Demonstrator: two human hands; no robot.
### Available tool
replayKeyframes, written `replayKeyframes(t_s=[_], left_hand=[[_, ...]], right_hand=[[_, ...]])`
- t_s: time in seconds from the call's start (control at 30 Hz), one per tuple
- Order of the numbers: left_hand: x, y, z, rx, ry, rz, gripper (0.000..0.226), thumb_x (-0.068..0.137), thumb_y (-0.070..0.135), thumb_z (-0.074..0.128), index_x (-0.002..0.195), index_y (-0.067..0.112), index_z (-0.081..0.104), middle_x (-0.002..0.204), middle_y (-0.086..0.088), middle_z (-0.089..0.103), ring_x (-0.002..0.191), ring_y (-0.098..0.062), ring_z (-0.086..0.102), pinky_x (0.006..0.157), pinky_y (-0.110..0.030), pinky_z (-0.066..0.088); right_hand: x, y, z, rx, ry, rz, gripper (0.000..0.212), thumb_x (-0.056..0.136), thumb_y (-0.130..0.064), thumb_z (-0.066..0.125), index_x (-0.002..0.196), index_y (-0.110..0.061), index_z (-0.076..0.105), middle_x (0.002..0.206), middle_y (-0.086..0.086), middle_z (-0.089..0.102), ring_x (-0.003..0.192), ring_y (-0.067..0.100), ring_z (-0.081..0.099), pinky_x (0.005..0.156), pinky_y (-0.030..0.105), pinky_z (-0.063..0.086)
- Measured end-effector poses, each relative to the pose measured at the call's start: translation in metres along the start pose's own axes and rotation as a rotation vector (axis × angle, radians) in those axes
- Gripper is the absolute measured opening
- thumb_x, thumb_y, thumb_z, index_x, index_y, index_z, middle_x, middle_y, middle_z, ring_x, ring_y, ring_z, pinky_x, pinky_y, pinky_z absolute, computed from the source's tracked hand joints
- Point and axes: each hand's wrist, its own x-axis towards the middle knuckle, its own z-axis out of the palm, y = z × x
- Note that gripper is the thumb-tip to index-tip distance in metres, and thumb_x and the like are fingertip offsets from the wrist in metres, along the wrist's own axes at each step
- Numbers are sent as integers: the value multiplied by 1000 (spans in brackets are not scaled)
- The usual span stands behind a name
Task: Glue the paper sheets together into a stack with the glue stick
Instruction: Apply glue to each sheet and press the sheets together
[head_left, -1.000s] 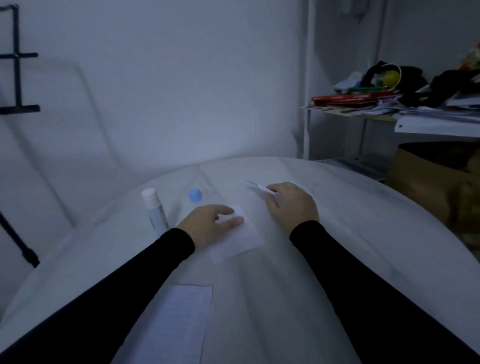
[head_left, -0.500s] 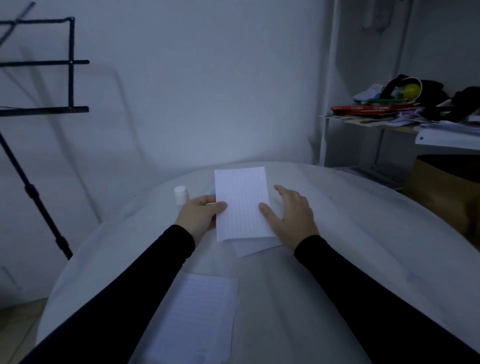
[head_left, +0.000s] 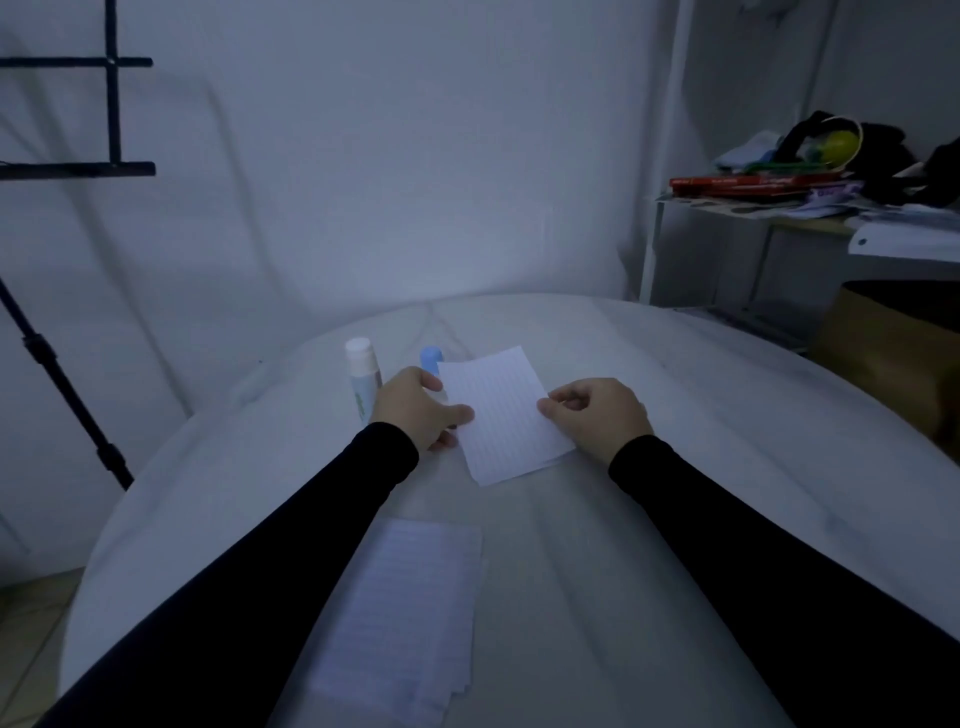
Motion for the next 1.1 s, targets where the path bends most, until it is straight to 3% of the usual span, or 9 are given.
replayKeyframes(t_s=[0.13,0.33,0.43,0.53,0.67,0.8,0.9,1.0,1.1], left_hand=[[1,-3,2,90,2,17,40,76,11,78,104,11,49,80,-12,67,45,-16,58,38,-19,48],[4,-5,4,153,-6,39,36,75,14,78,100,12,51,79,-10,67,48,-18,59,49,-25,52],[6,-7,6,227,-1,63,33,74,16,79,95,11,54,78,-9,67,50,-20,61,56,-31,57],[7,-8,7,439,19,127,33,75,25,78,96,13,57,86,0,59,69,-18,60,65,-29,52],[11,-8,6,613,37,281,39,80,36,73,111,16,59,111,-5,55,99,-19,53,79,-23,36],[12,-10,13,776,-173,403,52,90,43,59,135,18,50,146,-3,42,133,-20,40,107,-27,27],[10,-14,16,1001,-267,340,56,94,54,42,142,25,40,149,2,39,134,-22,39,109,-36,30],[10,-12,16,1039,-294,299,62,94,58,38,148,27,31,156,8,27,140,-20,31,114,-37,26],[6,-6,17,1058,-255,293,60,91,58,45,139,21,47,145,-2,46,130,-22,44,107,-36,36]], right_hand=[[-2,1,1,-78,-8,-7,20,81,-45,64,91,-29,71,75,-17,58,93,11,60,98,33,38],[1,2,4,-154,32,-44,21,82,-46,62,93,-30,70,75,-18,57,80,7,50,88,31,29],[0,1,5,-211,18,-68,22,82,-46,61,95,-30,69,77,-17,59,85,8,56,84,31,25],[-2,0,6,-284,17,-96,23,82,-45,60,99,-30,68,84,-15,62,95,11,59,84,32,24],[-2,-6,7,-381,47,-245,33,87,-44,55,116,-30,62,120,-6,58,116,18,50,93,34,31],[-12,-22,12,-486,-290,-458,45,97,-45,38,138,-27,44,151,-10,33,138,9,30,109,40,22],[-17,-24,12,-551,-501,-397,53,99,-48,25,146,-25,29,157,-11,19,144,11,19,114,50,14],[-14,-22,10,-663,-541,-340,57,100,-48,20,151,-22,15,159,-9,9,146,10,12,115,55,5],[-13,-20,10,-737,-486,-309,59,100,-47,19,150,-17,17,159,-5,13,145,12,17,113,57,3]])
